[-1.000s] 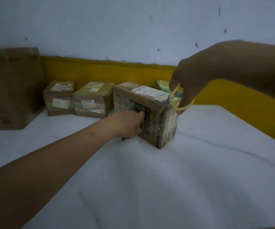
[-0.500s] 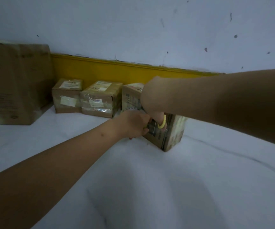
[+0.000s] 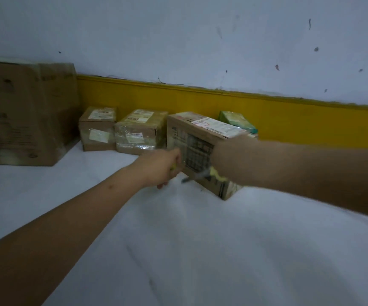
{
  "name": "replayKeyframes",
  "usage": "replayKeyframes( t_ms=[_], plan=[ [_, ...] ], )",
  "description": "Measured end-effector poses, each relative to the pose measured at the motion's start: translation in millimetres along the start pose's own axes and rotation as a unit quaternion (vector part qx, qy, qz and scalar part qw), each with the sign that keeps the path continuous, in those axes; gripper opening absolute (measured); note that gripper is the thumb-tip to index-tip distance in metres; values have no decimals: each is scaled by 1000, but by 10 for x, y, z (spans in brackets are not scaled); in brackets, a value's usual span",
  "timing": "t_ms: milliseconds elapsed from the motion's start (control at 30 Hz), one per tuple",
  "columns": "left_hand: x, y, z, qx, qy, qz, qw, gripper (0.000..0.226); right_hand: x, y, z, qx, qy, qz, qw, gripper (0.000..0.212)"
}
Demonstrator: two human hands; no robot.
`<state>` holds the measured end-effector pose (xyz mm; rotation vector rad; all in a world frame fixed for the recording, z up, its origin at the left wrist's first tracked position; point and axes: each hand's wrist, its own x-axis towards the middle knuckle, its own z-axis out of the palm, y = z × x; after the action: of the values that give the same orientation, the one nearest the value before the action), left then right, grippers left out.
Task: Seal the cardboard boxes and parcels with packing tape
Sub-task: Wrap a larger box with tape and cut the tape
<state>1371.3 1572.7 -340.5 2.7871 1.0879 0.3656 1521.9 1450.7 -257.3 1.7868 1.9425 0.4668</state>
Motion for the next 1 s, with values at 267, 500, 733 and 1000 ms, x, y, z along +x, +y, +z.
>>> replayKeyframes(
  t_ms=[267,500,733,1000],
  plan=[
    [-482,-145,-28,-339,61,-133,929,12,-108,-687,697,80,-60,2,995,24],
    [-996,-20,-392,-512,74,-178,837,19,100,-755,259,220,139,46,964,26],
    [-1643,10,-511,-538,117,-205,809,20,253,-1302,-296,520,271,-27,810,23],
    [-2661,-30,-810,-568,149,-357,726,70,16,-2058,-733,530,248,-123,802,15]
  ],
)
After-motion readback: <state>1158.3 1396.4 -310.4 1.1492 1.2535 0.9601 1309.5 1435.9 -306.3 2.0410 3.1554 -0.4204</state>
